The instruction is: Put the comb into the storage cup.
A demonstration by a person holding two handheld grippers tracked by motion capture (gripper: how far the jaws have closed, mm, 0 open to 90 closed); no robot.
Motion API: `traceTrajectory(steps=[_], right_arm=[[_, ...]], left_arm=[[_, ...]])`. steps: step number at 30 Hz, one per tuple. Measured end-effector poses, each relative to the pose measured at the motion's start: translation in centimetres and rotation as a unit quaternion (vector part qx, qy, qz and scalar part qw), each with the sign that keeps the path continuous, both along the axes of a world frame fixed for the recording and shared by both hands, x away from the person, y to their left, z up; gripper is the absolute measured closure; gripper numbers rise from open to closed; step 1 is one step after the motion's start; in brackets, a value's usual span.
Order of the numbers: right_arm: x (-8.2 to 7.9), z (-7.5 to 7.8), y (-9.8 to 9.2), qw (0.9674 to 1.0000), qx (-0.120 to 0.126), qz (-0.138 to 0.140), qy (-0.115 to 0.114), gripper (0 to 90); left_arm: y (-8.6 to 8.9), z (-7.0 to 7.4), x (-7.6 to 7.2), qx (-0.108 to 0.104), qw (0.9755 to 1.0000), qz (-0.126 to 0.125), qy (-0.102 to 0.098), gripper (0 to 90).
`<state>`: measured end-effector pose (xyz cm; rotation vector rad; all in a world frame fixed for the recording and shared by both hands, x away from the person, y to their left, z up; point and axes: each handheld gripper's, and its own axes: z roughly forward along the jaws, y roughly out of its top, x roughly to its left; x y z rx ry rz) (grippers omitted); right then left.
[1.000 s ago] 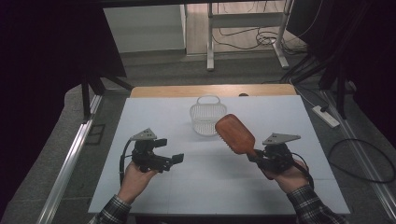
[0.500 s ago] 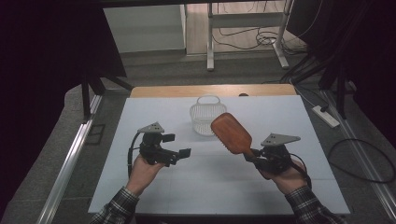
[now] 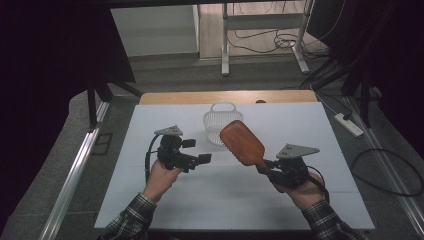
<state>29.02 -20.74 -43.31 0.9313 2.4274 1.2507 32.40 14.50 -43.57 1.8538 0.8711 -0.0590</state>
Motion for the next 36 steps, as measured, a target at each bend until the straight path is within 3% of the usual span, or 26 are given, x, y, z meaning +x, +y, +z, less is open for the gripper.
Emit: traceTrajectory(steps=[14,36], right_arm=[[-0.6,0.1,1.2,0.9997,0.014,0.019,-0.010,72.0],[-1.6,-0.6,3.4,0.9983,0.032,0.047,-0.014,72.0]], left_arm=[[-1.9,0.6,1.0,-0.026,0.9996,-0.015,-0.001,0.0],[-3.6,-0.5,1.3,-0.059,0.9969,-0.043,0.030,0.0]])
